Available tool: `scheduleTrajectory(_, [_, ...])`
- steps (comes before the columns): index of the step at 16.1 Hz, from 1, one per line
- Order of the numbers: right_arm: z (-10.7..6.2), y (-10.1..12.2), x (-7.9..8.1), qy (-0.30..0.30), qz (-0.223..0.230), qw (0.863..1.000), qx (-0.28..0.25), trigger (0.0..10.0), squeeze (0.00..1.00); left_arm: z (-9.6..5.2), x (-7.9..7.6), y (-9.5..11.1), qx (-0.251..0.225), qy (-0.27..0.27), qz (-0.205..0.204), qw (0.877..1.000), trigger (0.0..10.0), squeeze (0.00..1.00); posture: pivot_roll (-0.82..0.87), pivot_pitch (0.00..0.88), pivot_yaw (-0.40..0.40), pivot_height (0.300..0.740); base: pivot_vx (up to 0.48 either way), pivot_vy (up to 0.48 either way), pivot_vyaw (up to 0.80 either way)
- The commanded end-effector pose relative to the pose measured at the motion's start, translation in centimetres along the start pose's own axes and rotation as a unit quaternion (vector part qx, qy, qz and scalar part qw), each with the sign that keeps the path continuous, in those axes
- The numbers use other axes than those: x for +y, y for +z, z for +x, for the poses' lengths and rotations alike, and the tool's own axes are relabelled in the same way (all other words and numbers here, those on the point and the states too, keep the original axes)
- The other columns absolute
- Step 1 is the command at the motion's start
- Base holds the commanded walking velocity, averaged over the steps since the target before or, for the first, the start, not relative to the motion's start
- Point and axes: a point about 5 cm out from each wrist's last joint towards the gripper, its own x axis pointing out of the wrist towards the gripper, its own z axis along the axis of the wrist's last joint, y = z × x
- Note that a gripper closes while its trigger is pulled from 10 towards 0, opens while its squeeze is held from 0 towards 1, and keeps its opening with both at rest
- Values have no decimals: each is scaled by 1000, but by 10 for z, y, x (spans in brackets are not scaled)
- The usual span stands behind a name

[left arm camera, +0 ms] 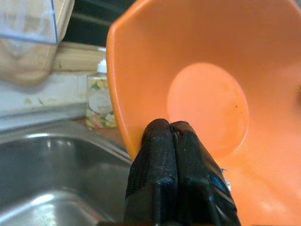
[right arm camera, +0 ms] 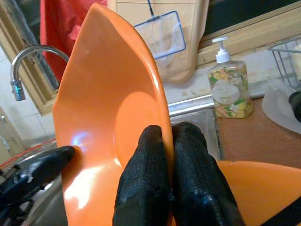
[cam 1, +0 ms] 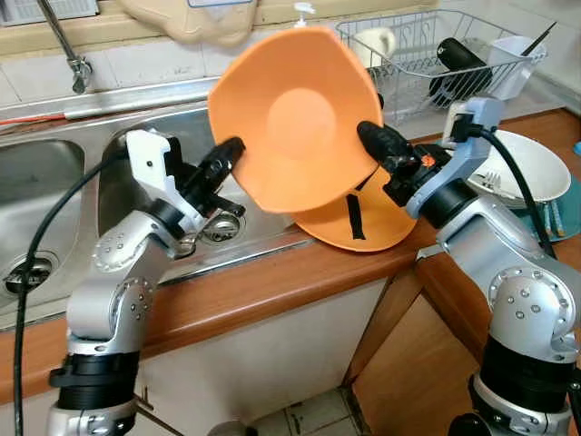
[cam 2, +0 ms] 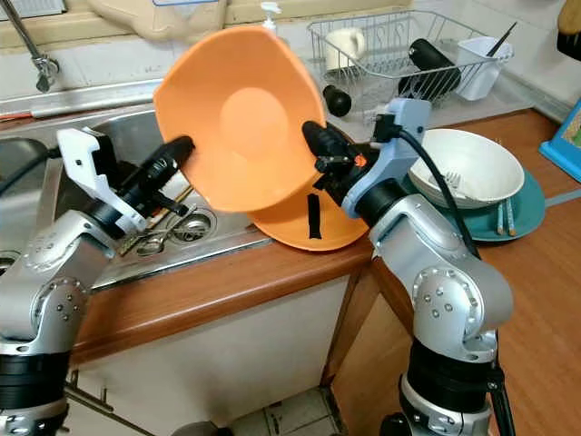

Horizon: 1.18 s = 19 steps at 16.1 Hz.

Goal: Kitchen organization

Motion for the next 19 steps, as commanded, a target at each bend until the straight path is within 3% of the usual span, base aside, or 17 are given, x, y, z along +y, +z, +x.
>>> scheduleTrajectory(1, [3,10,4,15,-3,1000,-26,3216,0,-1,-1,3,0,-1,15,1000,0,0,-41,0,40,740,0,0,0])
scheduleTrajectory(7, [9,6,9,41,8,999,-17,3020,0,-13,5,2,-10,26,-52,998,0,0,-41,0,22,740,0,0,0])
scheduleTrajectory(13, [8,-3,13,54,24,998,4,3333,0,-17,5,2,-16,46,-47,998,0,0,-53,0,-1,740,0,0,0])
scheduleTrajectory(14, [8,-3,12,52,24,998,5,3412,0,-19,5,4,-22,53,-24,998,10000,1000,-54,0,-1,740,0,0,0])
scheduleTrajectory(19, [7,-1,8,35,27,999,-3,3451,0,-25,-3,11,-58,39,-9,997,10000,1000,-60,0,0,740,0,0,0])
